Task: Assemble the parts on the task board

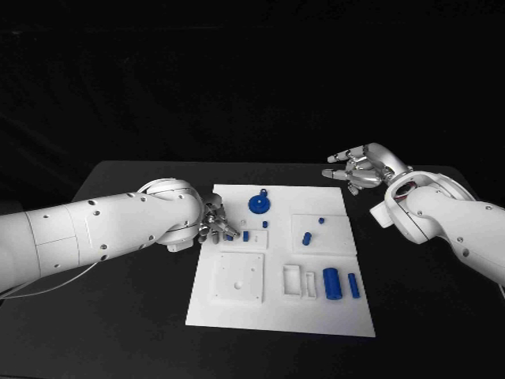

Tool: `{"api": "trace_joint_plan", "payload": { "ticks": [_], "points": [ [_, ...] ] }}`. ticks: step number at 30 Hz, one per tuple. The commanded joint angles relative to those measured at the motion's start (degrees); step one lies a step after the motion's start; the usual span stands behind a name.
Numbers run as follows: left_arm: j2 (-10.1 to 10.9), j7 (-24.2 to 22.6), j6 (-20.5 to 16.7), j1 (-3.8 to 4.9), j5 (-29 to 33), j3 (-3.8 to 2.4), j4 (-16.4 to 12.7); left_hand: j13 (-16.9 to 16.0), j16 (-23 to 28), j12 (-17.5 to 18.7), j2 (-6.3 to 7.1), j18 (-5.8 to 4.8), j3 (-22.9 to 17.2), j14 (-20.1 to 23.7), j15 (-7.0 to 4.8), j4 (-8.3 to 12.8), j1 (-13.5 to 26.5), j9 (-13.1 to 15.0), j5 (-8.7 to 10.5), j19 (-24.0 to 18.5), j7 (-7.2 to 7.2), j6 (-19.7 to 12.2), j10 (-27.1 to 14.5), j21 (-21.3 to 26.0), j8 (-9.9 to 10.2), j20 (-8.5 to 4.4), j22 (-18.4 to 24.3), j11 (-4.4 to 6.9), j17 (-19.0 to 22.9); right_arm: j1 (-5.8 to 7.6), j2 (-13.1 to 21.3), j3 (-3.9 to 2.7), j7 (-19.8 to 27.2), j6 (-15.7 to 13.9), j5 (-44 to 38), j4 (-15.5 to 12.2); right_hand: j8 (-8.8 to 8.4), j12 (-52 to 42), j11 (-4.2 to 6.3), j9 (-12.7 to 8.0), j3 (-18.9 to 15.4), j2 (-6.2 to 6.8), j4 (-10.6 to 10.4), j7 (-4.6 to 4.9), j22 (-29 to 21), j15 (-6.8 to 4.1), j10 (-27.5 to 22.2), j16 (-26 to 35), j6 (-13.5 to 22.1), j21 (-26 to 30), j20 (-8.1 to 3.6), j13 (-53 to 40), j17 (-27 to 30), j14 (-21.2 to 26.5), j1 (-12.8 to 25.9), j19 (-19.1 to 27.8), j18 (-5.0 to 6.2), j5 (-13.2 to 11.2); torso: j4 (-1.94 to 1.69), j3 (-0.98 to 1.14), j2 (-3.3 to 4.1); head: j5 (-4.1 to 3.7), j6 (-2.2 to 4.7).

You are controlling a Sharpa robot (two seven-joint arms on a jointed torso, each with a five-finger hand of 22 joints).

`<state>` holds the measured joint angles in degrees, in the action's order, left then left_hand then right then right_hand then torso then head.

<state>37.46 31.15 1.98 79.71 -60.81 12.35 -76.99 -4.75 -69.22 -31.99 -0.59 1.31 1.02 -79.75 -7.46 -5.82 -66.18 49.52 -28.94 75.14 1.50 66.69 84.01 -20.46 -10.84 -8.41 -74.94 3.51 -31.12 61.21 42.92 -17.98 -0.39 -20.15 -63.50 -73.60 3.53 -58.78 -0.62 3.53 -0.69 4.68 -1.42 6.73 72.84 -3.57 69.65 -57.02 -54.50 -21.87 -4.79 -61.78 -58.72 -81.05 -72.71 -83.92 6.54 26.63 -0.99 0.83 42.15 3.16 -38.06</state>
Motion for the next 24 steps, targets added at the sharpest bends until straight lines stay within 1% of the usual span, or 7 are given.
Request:
{"api": "trace_joint_plan", "payload": {
  "ticks": [1,8,11,15,17,21,24],
  "points": [
    [-0.14,0.49,0.67,-0.27,-0.02,0.17,0.27,-0.07,0.27,-0.25,0.25,-0.54,0.98,-0.10,-0.09,-0.47,0.26,0.03,0.84,0.54,-0.45,0.07,2.70,0.32,0.18,0.07,-0.87,0.44,0.11,-0.03,0.06,-0.03,0.34,0.57,-0.04,-0.10,-0.11,-0.05,0.11,-0.08,0.00,-0.11,-0.11,0.00,-0.06,0.01,-0.11,0.01,0.30,-0.12,0.18,0.09,0.07,-0.28,0.50,-2.39,0.66,0.32,-0.01,0.00,0.00,-0.02,0.00],
    [-0.11,0.84,0.35,-0.27,-0.25,0.17,0.69,-0.10,0.27,-0.26,0.90,-0.54,2.04,-0.11,-0.11,-1.11,0.83,0.02,1.45,0.54,-0.50,0.17,2.71,0.36,0.19,0.06,-0.87,0.40,0.14,-0.03,0.09,-0.03,0.36,0.53,-0.03,-0.09,-0.11,-0.05,0.11,-0.08,0.00,-0.11,-0.11,0.00,-0.06,0.01,-0.11,0.01,0.30,-0.12,0.18,0.09,0.07,-0.28,0.50,-2.39,0.66,0.32,-0.02,-0.03,-0.01,-0.07,-0.05],
    [-0.10,0.78,0.22,-0.27,-0.23,0.16,0.74,-0.10,0.30,-0.24,1.31,-0.55,2.48,-0.10,-0.10,-1.85,0.98,0.00,1.88,0.56,-0.54,0.17,2.70,0.42,0.24,0.05,-0.86,0.38,0.17,-0.03,0.08,-0.03,0.36,0.52,-0.02,-0.08,-0.11,-0.05,0.11,-0.08,0.00,-0.11,-0.11,0.00,-0.06,0.01,-0.11,0.01,0.30,-0.12,0.18,0.09,0.07,-0.28,0.50,-2.39,0.66,0.32,-0.03,-0.05,0.02,-0.05,-0.05],
    [-0.08,0.70,-0.22,-0.27,-0.14,0.16,0.77,0.06,0.61,0.43,2.44,-0.64,2.53,0.29,0.01,-3.29,0.90,0.26,2.32,0.29,-0.75,-0.29,2.63,0.72,0.14,0.11,-0.84,0.21,0.38,-0.04,0.07,-0.03,0.32,0.50,-0.02,-0.05,-0.11,-0.05,0.11,-0.08,0.00,-0.11,-0.11,0.00,-0.06,0.01,-0.11,0.01,0.30,-0.12,0.18,0.09,0.07,-0.28,0.50,-2.39,0.66,0.32,-0.01,-0.02,-0.01,-0.02,-0.07],
    [-0.05,0.67,-0.51,-0.27,-0.11,0.16,0.79,0.14,0.85,0.81,2.52,-0.65,2.53,0.38,0.06,-3.82,1.32,0.12,5.77,0.22,-0.98,-0.49,2.64,0.83,0.30,0.14,-0.82,0.08,0.56,-0.04,0.05,-0.03,0.31,0.50,-0.02,-0.04,-0.11,-0.05,0.11,-0.08,0.00,-0.11,-0.11,0.00,-0.06,0.01,-0.11,0.01,0.30,-0.12,0.18,0.09,0.07,-0.28,0.50,-2.39,0.66,0.32,-0.01,-0.01,0.00,-0.01,-0.08],
    [0.00,0.51,-1.20,-0.27,0.42,0.15,0.83,-0.03,0.94,0.98,3.66,-0.66,1.42,0.34,0.08,-5.73,1.90,-0.13,6.86,0.33,-1.10,-0.51,2.65,1.06,0.42,0.15,-0.83,0.06,0.83,-0.05,0.00,-0.03,0.30,0.51,-0.02,0.00,-0.10,0.00,0.11,-0.08,0.02,-0.12,-0.10,-0.01,-0.12,0.00,-0.15,0.05,0.45,-0.02,0.18,0.15,0.10,-0.27,0.44,-2.39,0.68,0.42,0.06,-0.01,0.00,0.01,-0.10],
    [-0.02,0.42,-1.29,-0.27,0.80,0.15,0.80,-0.04,0.94,0.99,3.75,-0.66,1.41,0.34,0.08,-5.84,1.97,-0.13,6.93,0.34,-1.12,-0.51,2.64,1.07,0.42,0.14,-0.83,0.00,0.84,-0.06,-0.01,-0.03,0.29,0.53,-0.02,0.01,-0.10,0.00,0.11,-0.08,0.02,-0.12,-0.10,-0.01,-0.12,0.00,-0.15,0.05,0.45,-0.02,0.18,0.15,0.10,-0.27,0.44,-2.39,0.68,0.42,0.02,-0.01,0.00,-0.02,-0.15]
  ]
}}
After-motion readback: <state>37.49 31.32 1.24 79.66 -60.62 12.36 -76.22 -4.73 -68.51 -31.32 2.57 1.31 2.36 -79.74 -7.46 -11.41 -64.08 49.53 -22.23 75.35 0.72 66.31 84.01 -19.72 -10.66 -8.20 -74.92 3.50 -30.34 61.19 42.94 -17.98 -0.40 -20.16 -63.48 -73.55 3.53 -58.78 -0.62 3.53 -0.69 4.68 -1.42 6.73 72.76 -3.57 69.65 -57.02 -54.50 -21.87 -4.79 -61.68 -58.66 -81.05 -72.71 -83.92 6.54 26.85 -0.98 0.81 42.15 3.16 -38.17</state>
